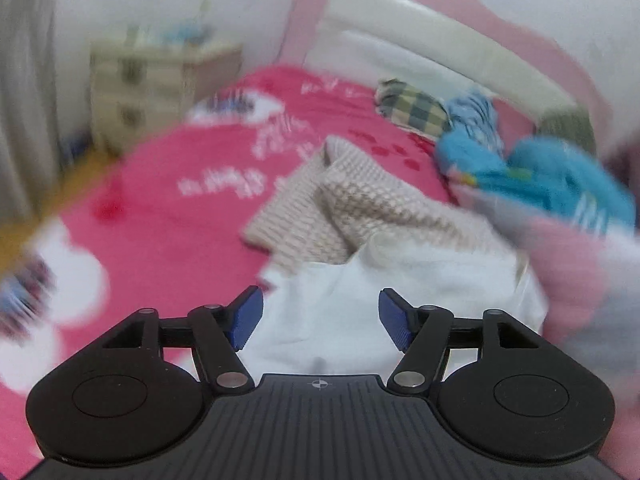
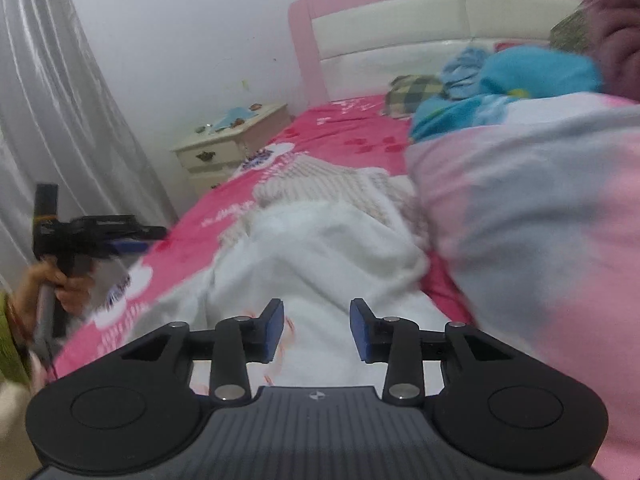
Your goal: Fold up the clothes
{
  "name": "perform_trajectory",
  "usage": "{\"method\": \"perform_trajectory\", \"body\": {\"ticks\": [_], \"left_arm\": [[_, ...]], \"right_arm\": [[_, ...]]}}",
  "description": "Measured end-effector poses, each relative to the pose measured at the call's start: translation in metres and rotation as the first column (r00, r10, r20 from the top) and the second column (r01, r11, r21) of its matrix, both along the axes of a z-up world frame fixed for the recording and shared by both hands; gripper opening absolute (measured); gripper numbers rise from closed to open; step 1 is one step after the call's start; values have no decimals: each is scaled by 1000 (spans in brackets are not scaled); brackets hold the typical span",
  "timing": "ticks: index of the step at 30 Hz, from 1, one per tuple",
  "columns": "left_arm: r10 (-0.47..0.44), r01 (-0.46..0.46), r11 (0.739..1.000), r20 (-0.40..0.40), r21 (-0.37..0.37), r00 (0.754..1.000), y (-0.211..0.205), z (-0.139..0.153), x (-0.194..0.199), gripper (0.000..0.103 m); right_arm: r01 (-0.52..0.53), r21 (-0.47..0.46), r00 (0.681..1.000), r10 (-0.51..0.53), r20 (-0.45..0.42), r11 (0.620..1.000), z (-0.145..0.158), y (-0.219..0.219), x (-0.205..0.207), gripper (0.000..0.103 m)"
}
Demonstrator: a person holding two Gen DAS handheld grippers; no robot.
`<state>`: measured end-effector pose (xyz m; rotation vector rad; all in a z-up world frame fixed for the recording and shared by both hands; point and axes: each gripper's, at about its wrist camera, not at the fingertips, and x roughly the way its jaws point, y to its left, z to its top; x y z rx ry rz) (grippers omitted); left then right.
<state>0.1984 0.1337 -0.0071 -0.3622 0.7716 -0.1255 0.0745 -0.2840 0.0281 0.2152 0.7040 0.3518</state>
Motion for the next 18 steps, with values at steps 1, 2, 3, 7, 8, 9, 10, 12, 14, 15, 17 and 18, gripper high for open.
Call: {"method": "perform_trajectory", "body": {"ticks": [1, 2, 3, 7, 8, 9, 10, 12, 14, 15, 17, 18], "left_arm": [[17, -18, 999, -8, -41, 1000, -2, -5, 14, 65], [24, -25, 998, -9, -49, 1000, -6, -9, 26, 65], [27, -27, 999, -6, -43, 1000, -12, -13, 38, 65], [-37, 37, 999, 5, 26, 999, -40, -35, 73, 65], [-52, 52, 998, 8, 43, 999, -45, -40, 77, 65], [-64, 63, 996, 9, 56, 998, -50, -44, 82, 65], [-75, 75, 995, 5, 63, 997, -54, -49, 87, 65], [-80, 80, 995, -7, 67, 997, -58, -56, 92, 65], [-80, 81, 995, -17, 58, 997, -58, -62, 95, 63], [-82, 83, 995, -22, 50, 996, -58, -65, 97, 59], [-88, 89, 996, -20, 29, 996, -57, -67, 98, 53], [-90, 91, 996, -18, 18, 996, -57, -67, 99, 49]], "right_arm": [[4, -13, 1000, -4, 1, 1000, -3, 8, 19, 41], [6, -28, 1000, -6, 3, 1000, -6, 15, 38, 41], [5, -46, 1000, -5, 6, 999, -9, 22, 55, 41], [7, -115, 1000, -5, 16, 993, -20, 44, 111, 42], [5, -118, 1000, -4, 11, 993, -23, 47, 122, 42], [10, -123, 1000, -9, 9, 992, -27, 49, 133, 42], [9, -128, 1000, -8, 4, 992, -30, 50, 140, 42], [4, -135, 1000, -5, -8, 991, -37, 52, 153, 42], [-4, -137, 1000, 0, -29, 991, -45, 53, 164, 42], [-7, -133, 999, 2, -39, 991, -49, 53, 168, 42], [-13, -108, 998, 7, -62, 994, -55, 51, 174, 42], [-15, -97, 998, 9, -66, 995, -56, 50, 176, 42]]}}
